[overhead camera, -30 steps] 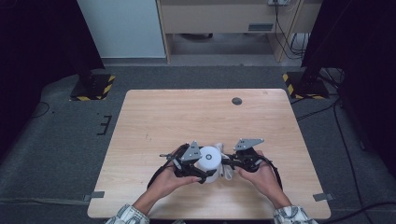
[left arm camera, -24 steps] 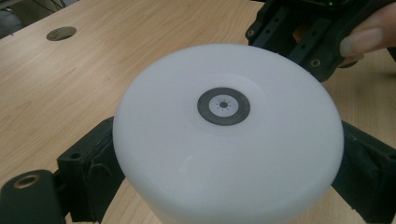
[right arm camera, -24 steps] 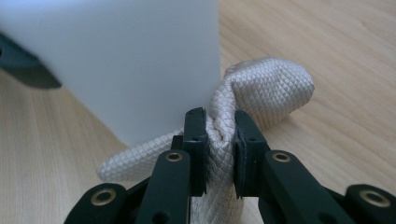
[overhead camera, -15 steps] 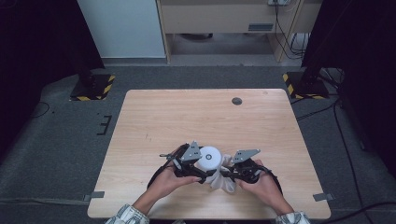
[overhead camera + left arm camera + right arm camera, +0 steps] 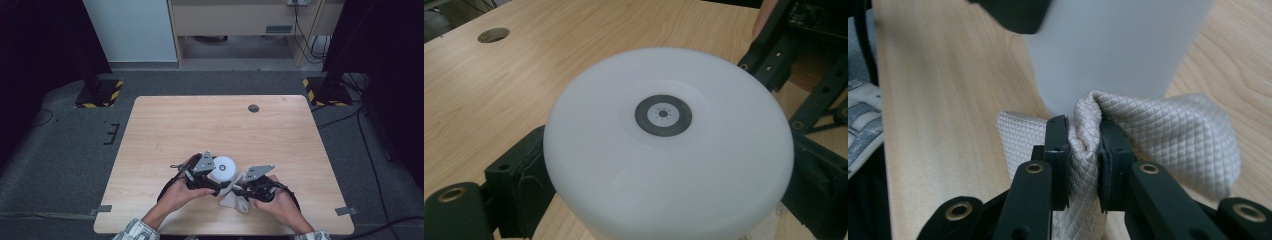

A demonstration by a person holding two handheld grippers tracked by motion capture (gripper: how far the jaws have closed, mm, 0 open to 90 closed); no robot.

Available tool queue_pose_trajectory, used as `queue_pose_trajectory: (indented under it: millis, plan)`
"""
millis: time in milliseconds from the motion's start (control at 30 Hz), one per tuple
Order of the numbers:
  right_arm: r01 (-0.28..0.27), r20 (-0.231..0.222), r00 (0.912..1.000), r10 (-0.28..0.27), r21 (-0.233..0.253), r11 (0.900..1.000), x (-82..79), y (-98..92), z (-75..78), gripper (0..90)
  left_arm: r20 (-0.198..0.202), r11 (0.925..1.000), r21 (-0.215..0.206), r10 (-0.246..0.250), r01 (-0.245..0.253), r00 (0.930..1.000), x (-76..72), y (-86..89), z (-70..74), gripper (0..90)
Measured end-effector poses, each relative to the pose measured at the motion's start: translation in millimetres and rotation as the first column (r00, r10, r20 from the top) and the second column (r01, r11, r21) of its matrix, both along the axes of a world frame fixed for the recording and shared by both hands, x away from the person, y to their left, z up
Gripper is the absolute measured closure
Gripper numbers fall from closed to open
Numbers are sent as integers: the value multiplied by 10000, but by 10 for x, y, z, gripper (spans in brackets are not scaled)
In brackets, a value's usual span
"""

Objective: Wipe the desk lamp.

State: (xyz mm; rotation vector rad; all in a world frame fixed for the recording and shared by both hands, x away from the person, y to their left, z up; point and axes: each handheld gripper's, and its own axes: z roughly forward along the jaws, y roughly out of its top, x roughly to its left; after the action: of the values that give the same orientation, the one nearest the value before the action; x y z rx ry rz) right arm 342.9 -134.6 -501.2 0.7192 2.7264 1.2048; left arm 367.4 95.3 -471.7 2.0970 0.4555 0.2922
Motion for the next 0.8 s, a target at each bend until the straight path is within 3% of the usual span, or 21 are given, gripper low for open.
queue_pose_trajectory:
  millis: [200, 300, 500, 800]
  plan:
    - [-785, 94, 9969, 784, 100, 9969, -115, 181, 14, 782, -3, 10000, 10, 14, -14, 10000, 1, 1, 0, 74]
    - [-919, 180, 9956, 915, 207, 9956, -145, 246, 44, 782, 2, 10000, 10, 27, -27, 10000, 0, 0, 0, 73]
    - [-928, 327, 9952, 920, 257, 9954, -159, 273, 51, 782, 2, 10000, 3, 61, -61, 10000, -2, -5, 0, 73]
    - [-700, 364, 9968, 706, -154, 9974, -121, 189, 28, 782, -47, 10000, -34, 53, -53, 10000, 4, 16, 4, 75]
